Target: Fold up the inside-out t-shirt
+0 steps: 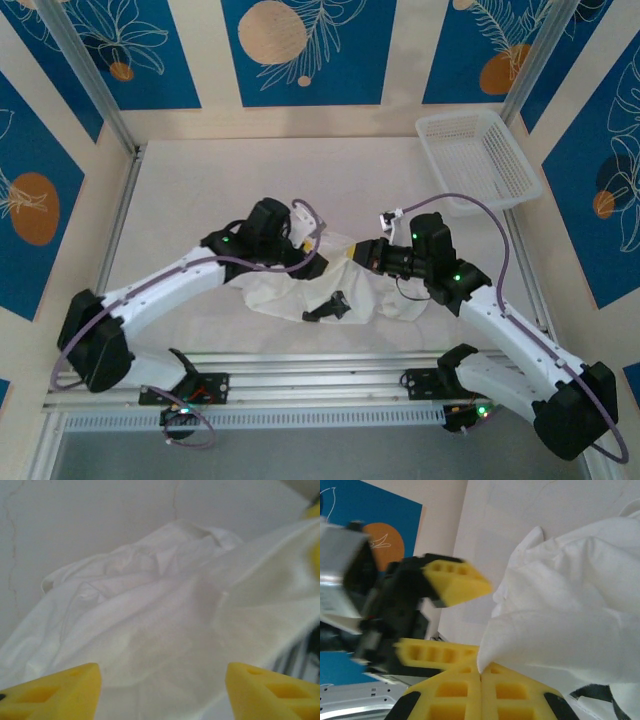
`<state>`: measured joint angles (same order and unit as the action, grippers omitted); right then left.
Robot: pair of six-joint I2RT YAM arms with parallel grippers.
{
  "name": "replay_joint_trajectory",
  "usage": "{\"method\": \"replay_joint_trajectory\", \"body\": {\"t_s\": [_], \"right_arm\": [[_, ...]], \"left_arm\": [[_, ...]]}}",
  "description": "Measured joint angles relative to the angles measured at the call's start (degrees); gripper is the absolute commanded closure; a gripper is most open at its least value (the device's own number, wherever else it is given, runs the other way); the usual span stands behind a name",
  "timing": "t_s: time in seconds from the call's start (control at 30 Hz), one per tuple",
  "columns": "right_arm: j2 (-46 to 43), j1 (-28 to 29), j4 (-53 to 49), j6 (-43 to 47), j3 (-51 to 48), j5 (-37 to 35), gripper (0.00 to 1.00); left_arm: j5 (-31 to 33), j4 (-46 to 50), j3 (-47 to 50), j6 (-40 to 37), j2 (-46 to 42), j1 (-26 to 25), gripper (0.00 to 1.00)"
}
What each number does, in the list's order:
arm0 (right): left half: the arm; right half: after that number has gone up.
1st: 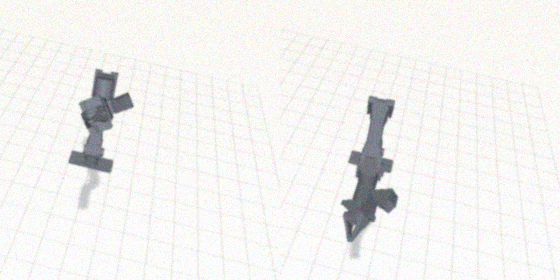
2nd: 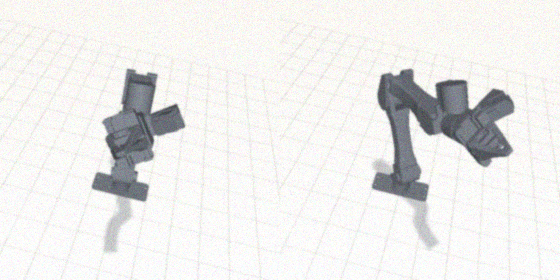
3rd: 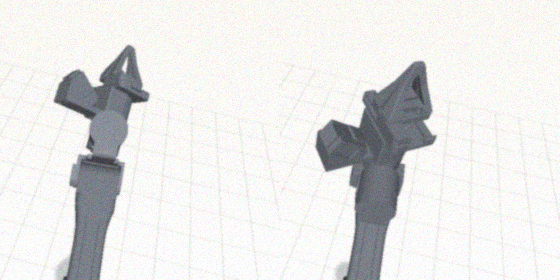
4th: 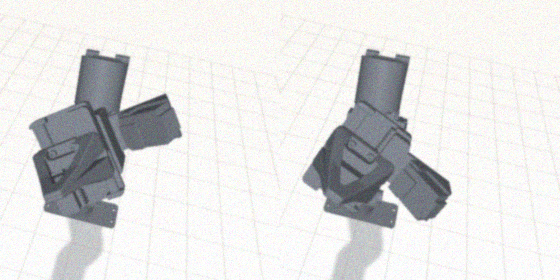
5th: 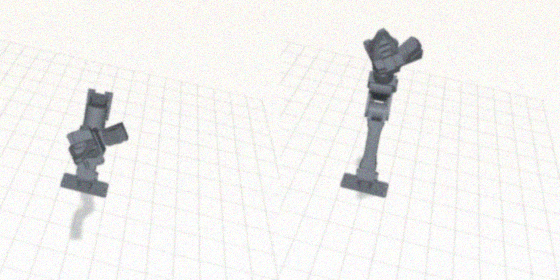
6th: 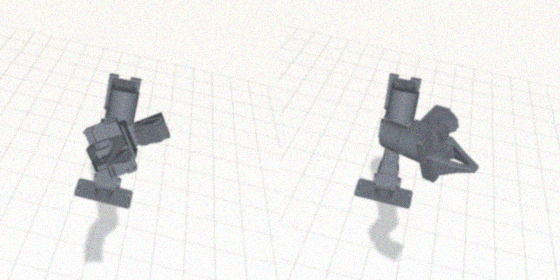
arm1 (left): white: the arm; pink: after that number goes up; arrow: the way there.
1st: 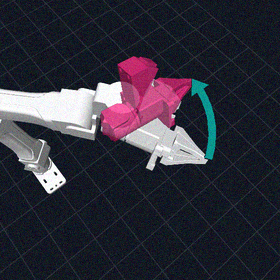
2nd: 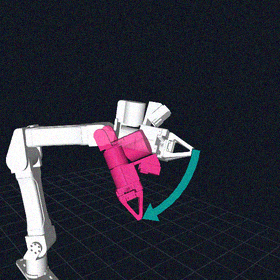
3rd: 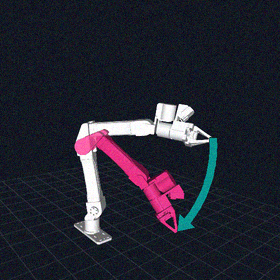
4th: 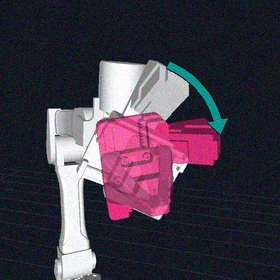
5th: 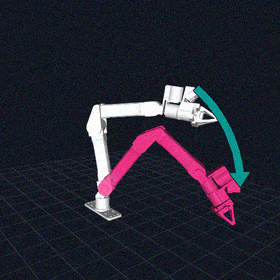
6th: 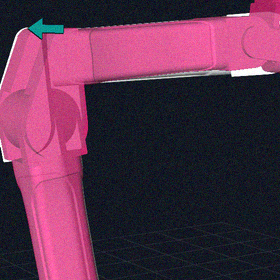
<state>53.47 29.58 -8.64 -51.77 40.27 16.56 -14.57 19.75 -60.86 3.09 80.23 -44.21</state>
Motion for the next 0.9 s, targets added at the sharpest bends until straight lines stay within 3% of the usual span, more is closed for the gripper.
{"method": "replay_joint_trajectory", "body": {"t_s": [0.2,0.33,0.4,0.5,0.57,0.7,0.9], "right_arm": [[0.0,1.66,0.04,0.85,0.9,0.26,1.0],[0.02,2.73,-0.26,1.53,0.9,0.44,1.0],[0.02,3.06,-0.83,2.01,0.9,0.66,1.0],[0.02,3.32,-1.2,2.36,0.9,1.05,1.0],[0.0,3.43,-1.46,2.36,0.87,0.94,1.0],[-0.55,3.41,-3.85,2.34,0.2,-2.01,1.0],[-0.28,3.3,-10.03,2.36,-2.69,-9.33,1.0]], "left_arm": [[7.96,-4.35,-0.81,1.38,5.62,-1.25,0.31],[14.78,-5.57,-2.29,4.37,6.69,-1.16,0.42],[16.57,-6.03,-3.61,6.56,7.08,-0.66,0.55],[16.57,-6.91,-4.17,8.24,7.08,0.26,0.85],[16.31,-6.54,-4.61,9.2,7.1,1.18,1.0],[14.75,-4.55,-5.42,10.49,6.82,4.55,1.0],[1.6,0.94,-6.25,10.73,2.91,9.7,1.0]]}}
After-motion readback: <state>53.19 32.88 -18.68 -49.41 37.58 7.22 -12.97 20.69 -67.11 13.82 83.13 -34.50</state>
